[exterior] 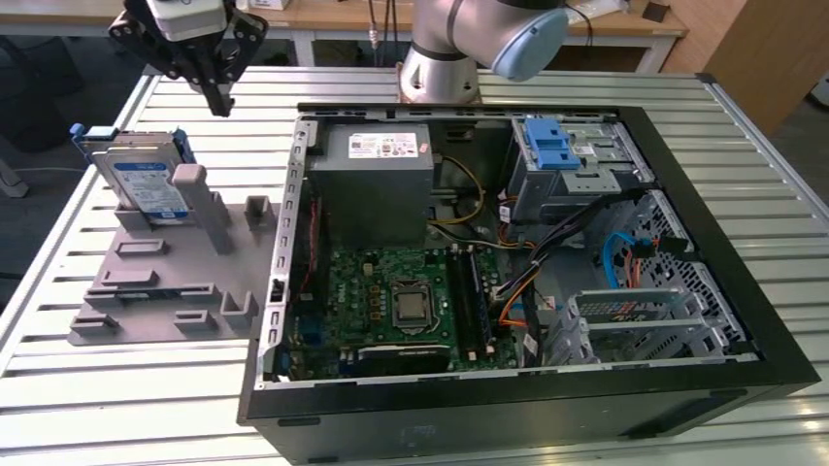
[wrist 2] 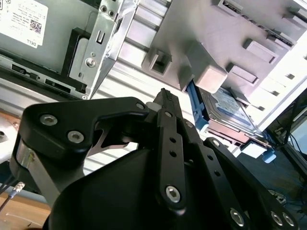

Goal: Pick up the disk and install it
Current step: 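Reach for the disk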

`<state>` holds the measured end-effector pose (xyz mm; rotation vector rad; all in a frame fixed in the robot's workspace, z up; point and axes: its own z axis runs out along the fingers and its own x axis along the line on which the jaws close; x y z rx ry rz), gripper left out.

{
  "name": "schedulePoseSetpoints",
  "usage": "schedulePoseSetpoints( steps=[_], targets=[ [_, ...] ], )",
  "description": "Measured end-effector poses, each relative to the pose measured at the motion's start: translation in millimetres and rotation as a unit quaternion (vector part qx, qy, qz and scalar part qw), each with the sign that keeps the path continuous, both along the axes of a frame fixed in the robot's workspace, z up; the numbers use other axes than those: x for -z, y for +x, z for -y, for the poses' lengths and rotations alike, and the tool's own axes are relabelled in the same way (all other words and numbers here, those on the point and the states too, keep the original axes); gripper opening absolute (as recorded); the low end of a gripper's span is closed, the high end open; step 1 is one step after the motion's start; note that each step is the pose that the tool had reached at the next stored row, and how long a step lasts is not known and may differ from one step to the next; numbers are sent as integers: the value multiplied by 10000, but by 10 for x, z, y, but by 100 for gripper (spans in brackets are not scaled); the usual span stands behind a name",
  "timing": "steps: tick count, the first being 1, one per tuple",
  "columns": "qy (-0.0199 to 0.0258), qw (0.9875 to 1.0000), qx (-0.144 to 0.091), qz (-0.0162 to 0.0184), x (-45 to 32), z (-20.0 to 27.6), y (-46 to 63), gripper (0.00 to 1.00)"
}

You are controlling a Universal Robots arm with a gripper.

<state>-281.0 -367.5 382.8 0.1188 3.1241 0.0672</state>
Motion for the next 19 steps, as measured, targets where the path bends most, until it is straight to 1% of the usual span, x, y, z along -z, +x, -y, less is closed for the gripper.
schedulePoseSetpoints(
  steps=[8,19],
  targets=[
    [0,10000,0,-33,10,-29,-121,11],
    [0,10000,0,-62,22,-66,-270,11]
  ],
)
